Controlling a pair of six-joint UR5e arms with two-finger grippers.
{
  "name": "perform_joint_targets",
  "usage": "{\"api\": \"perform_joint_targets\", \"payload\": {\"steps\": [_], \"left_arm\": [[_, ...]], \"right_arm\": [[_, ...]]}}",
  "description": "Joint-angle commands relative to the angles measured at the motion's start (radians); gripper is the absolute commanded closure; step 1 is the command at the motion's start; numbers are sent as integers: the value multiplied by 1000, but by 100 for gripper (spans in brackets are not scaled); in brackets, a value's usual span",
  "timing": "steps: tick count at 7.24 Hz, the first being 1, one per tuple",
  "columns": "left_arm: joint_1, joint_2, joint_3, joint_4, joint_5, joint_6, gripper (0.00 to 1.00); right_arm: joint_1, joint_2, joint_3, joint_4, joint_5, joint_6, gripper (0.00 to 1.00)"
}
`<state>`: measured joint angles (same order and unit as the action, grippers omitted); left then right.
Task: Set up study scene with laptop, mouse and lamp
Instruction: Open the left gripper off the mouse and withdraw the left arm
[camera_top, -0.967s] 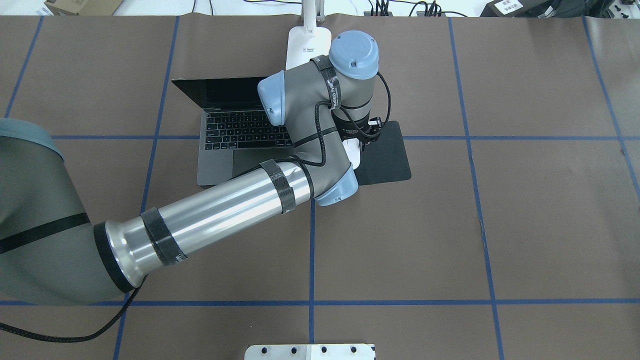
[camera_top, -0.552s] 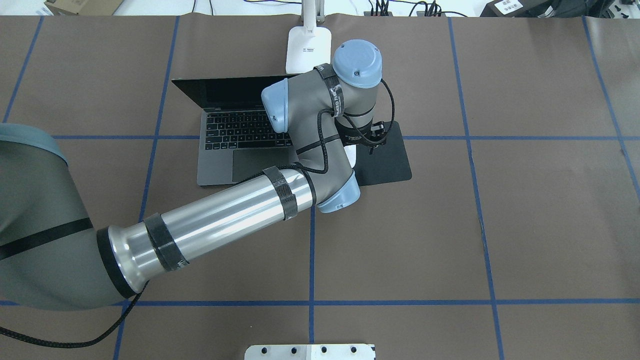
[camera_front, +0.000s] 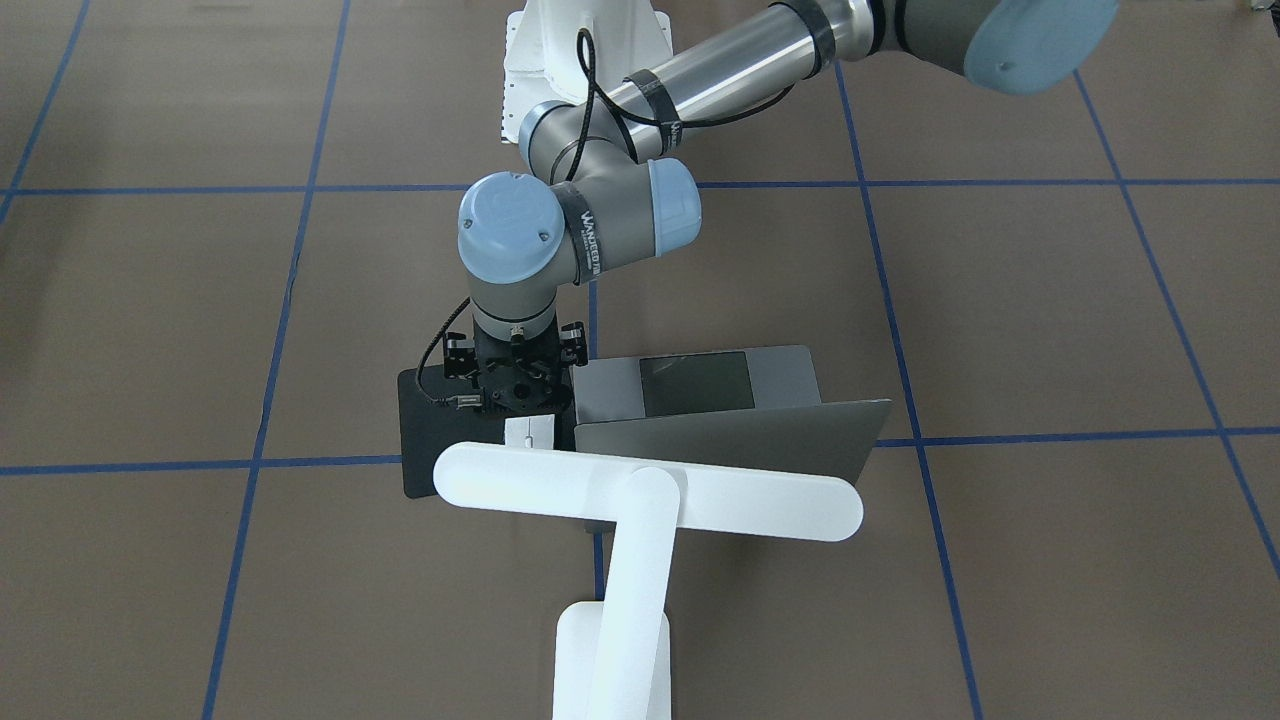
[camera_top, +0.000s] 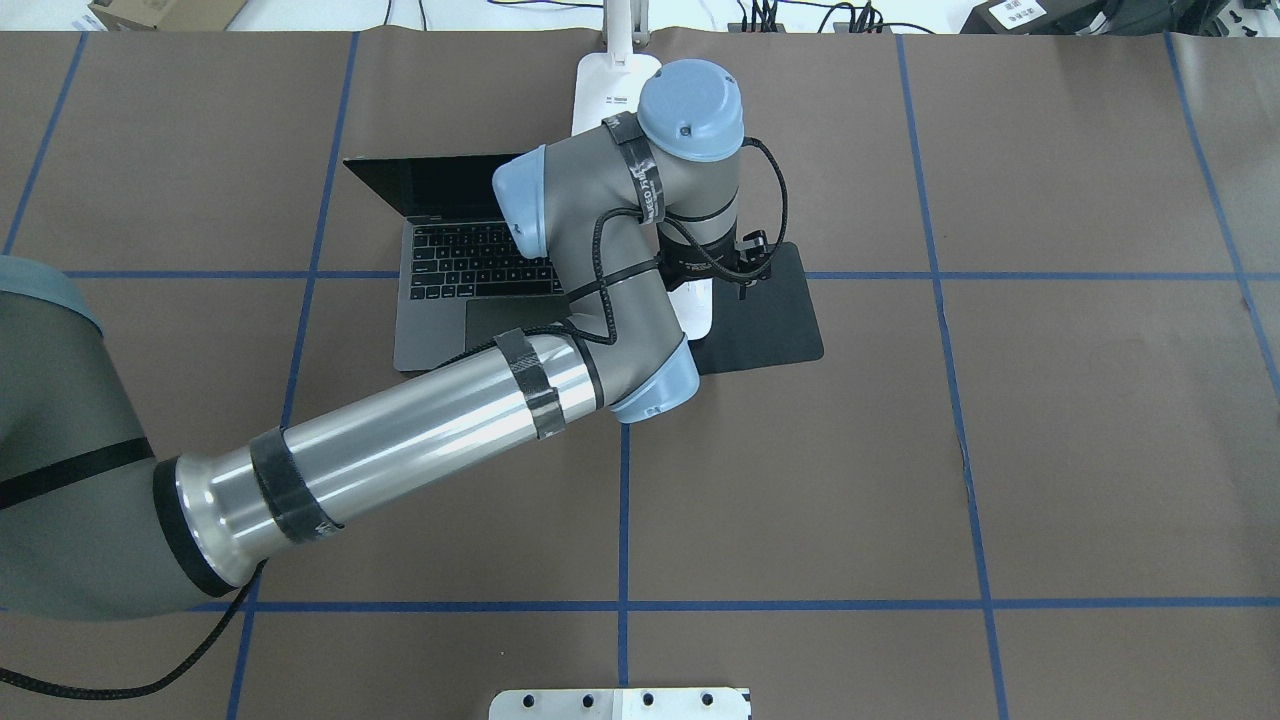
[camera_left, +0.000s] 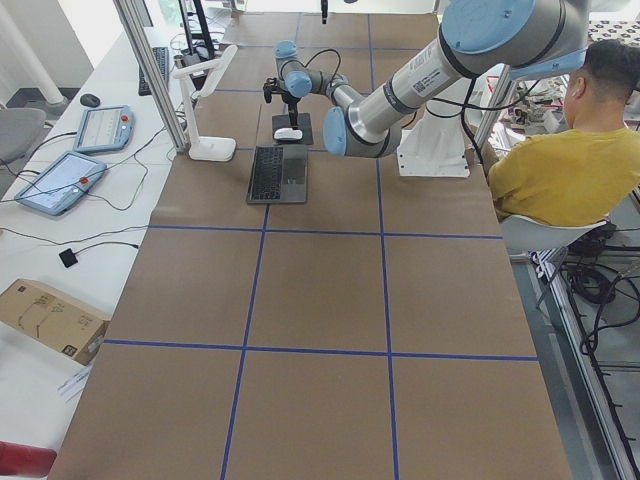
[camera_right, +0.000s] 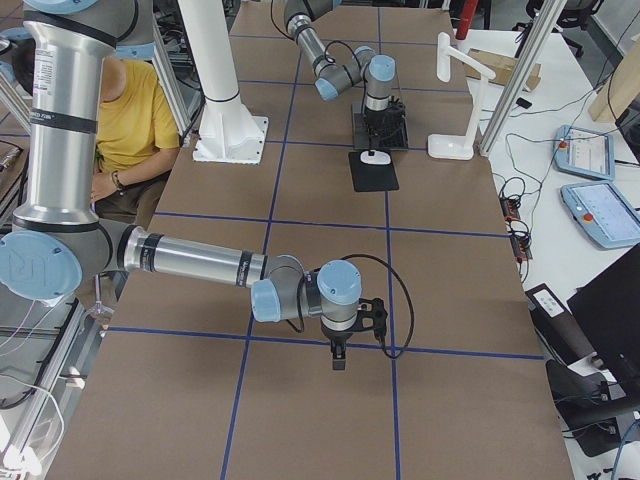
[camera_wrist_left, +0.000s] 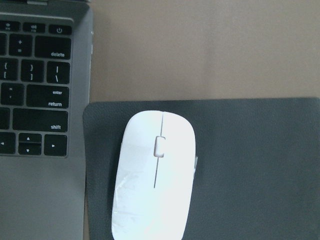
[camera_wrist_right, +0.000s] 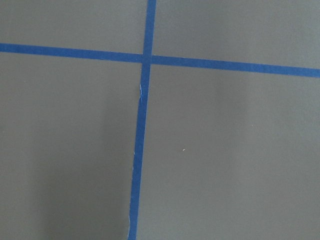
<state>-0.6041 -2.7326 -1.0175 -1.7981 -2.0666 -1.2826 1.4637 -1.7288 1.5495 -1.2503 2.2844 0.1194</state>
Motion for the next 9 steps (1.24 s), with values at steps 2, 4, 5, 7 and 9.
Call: {"api": "perform_joint_targets", "payload": {"steps": [2, 4, 5, 7, 9], "left_arm": [[-97, 294, -435, 176, -89, 192, 0], [-204, 491, -684, 332, -139, 412, 0], [-256, 573, -773, 368, -154, 515, 0], [-385, 732, -832, 404, -182, 808, 0], [-539, 874, -817, 404, -181, 1126, 0]], "right_arm": [[1, 0, 3, 2, -3, 8, 0], [1, -2, 7, 3, -3, 8, 0], [1, -2, 9, 3, -3, 8, 0], [1, -2, 7, 3, -3, 6, 0], [1, 0, 9, 3, -2, -1, 0]]}}
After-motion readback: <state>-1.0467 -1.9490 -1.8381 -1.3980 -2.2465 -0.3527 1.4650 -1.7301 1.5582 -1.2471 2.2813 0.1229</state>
